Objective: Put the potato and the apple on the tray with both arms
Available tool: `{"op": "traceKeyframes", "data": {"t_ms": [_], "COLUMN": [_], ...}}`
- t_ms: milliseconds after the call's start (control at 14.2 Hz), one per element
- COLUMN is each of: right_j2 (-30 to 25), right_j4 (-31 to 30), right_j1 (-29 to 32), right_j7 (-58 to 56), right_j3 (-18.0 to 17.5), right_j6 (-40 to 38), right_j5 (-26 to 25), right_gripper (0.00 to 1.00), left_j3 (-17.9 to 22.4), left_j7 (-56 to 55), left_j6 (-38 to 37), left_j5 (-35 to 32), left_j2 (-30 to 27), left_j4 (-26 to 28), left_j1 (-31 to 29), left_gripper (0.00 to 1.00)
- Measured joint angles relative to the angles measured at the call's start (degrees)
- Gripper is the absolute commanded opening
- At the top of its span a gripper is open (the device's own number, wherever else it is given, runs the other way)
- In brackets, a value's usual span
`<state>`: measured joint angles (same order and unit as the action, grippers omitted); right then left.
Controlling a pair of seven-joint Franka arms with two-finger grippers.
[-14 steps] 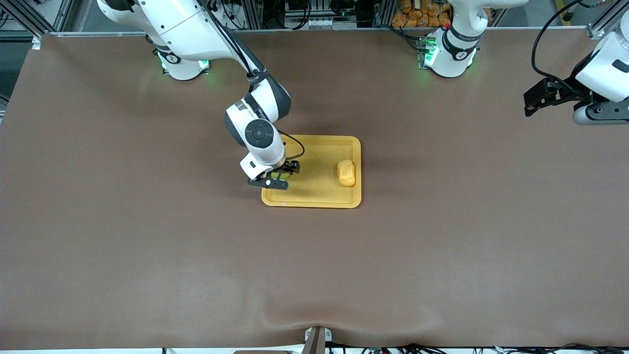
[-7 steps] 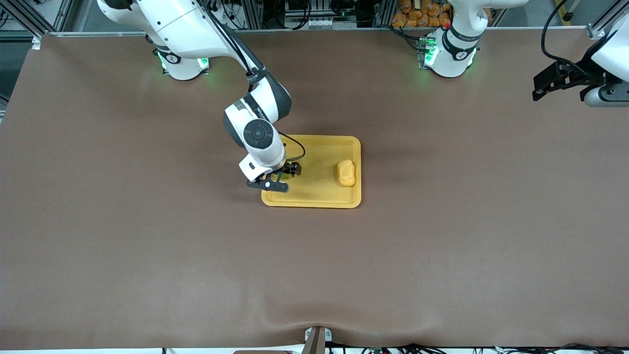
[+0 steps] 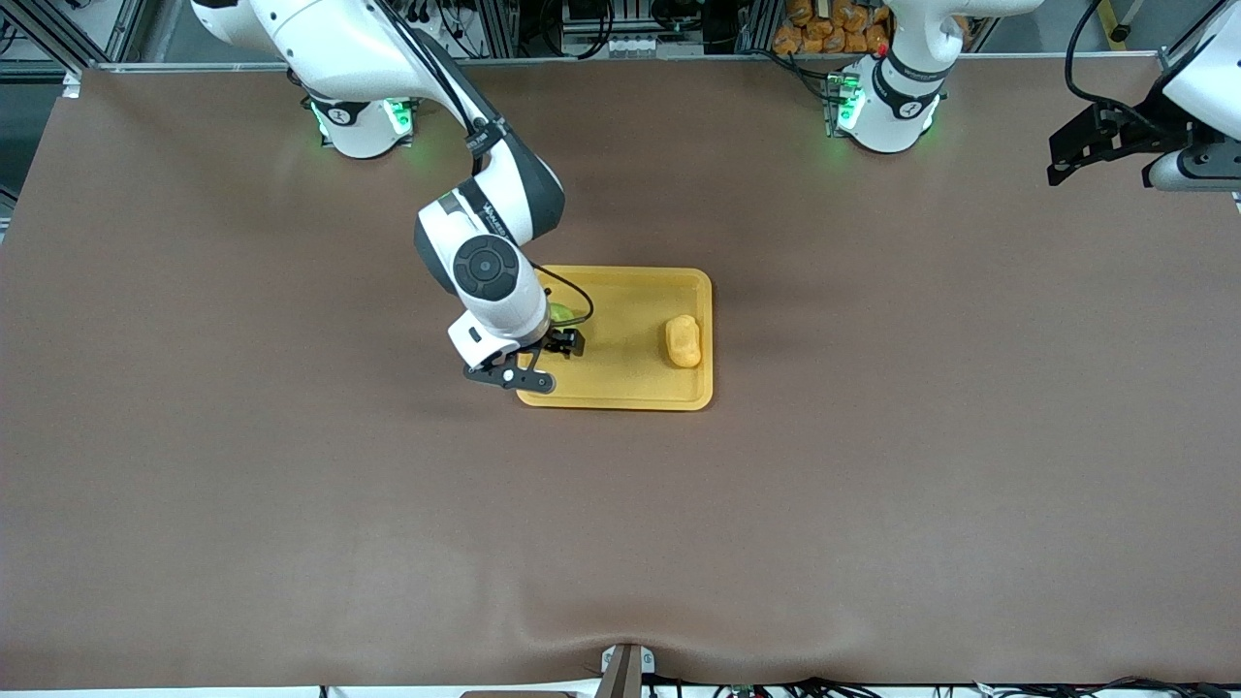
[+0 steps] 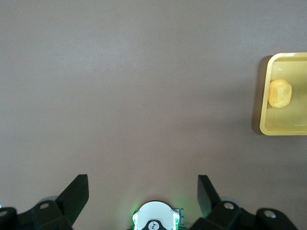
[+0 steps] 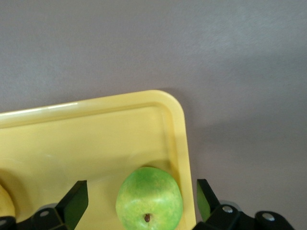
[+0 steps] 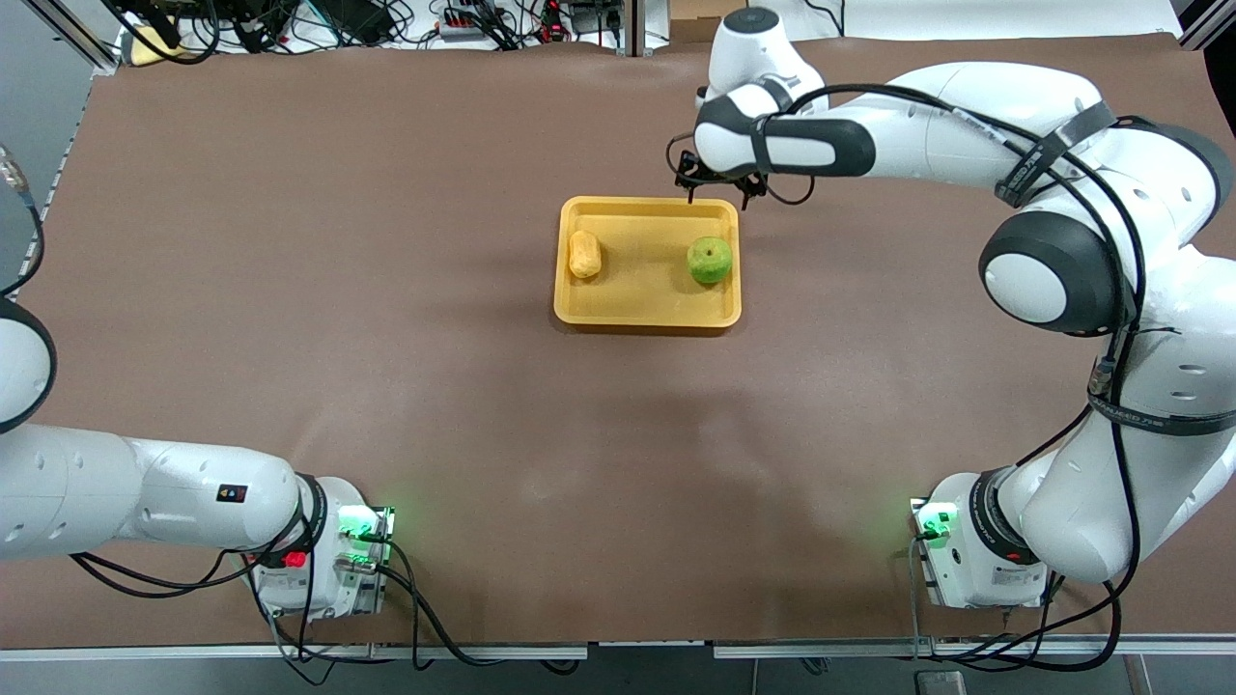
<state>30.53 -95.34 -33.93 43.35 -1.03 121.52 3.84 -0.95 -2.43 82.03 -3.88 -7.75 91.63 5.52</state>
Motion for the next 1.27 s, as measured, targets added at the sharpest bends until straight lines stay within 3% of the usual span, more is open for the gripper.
{"op": "traceKeyframes", "data": {"t_ms": [706, 1271], "right_j2": [-2.95, -3.69], "right_j4": [13.40, 23.28], "right_j1": [8.23, 13.18], "right_j7": [-0.15, -6.73], "right_j3": [0.25, 0.48], "right_j6": [-20.02, -29.27], "right_j5": [-0.07, -0.21], "right_gripper": [1.00, 1.00], "left_j3": [-0.04, 0.28], "left_j7": [0.04, 1.03], "left_j6": [-0.38, -1.26], "left_j5": [0.00, 0.00], "left_j2": [-0.03, -0.07], "left_j4": [-0.04, -1.57], "left_j1": [-0.04, -0.07], "left_gripper": [1.00, 1.00]}}
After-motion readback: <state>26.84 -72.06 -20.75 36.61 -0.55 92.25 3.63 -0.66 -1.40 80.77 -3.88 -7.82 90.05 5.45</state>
